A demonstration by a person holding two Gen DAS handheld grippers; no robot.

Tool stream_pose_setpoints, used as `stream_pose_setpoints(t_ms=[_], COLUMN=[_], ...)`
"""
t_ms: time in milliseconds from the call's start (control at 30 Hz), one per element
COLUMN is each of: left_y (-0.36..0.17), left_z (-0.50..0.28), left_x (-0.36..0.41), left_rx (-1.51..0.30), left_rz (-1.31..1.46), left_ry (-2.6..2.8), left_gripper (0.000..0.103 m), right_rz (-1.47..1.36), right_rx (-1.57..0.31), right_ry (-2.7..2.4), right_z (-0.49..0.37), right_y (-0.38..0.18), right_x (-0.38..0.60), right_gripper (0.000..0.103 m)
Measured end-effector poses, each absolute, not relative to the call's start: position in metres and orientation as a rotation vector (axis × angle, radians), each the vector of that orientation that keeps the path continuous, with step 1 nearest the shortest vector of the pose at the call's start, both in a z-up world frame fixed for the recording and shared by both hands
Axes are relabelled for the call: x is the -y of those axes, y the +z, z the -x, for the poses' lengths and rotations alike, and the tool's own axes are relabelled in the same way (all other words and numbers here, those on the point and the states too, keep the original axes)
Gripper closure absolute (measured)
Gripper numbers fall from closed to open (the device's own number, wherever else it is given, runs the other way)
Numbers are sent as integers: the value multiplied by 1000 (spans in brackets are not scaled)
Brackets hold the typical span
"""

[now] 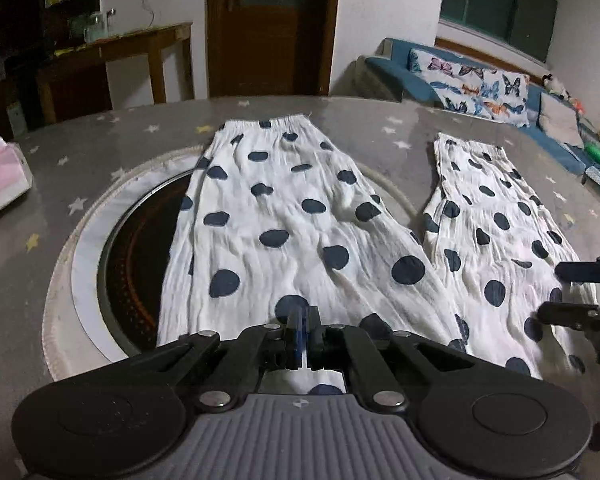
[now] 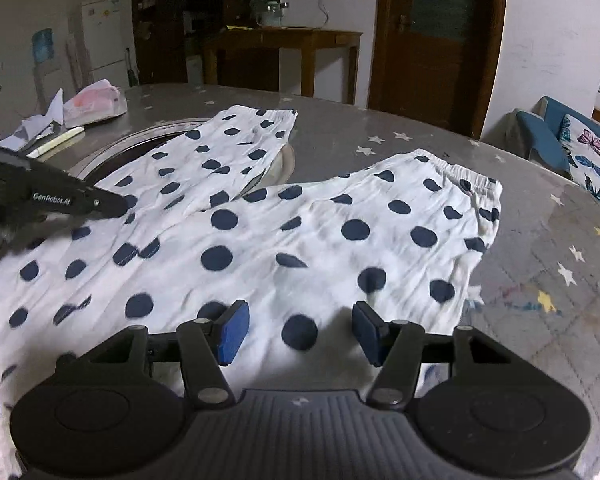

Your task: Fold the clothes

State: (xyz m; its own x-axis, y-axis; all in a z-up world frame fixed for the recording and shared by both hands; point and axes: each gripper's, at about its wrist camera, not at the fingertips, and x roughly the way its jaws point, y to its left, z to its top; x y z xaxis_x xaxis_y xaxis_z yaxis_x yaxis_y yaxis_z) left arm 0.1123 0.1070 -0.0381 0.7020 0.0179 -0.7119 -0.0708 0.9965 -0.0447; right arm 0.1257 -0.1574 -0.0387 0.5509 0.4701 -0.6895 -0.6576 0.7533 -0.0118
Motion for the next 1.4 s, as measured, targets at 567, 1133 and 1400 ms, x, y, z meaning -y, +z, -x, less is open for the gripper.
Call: stream_pose_setpoints(t_ms=[567, 1133, 1400], left_y=[-26, -24, -4], left_z=[-6, 31, 40], left_x=[-90, -99, -50], left_rx=[-769, -764, -711], left_rz=[14, 5, -19], left_ry=[-76, -29, -216], left_gripper=[99, 98, 66], right_rz=[329, 255, 181], right_rx=[-688, -763, -732], right_ry=[908, 895, 766], right_z=[-23, -4, -42], right_y=[-13, -21, -5], right_x=[149, 182, 210], right_gripper=[44, 43, 43])
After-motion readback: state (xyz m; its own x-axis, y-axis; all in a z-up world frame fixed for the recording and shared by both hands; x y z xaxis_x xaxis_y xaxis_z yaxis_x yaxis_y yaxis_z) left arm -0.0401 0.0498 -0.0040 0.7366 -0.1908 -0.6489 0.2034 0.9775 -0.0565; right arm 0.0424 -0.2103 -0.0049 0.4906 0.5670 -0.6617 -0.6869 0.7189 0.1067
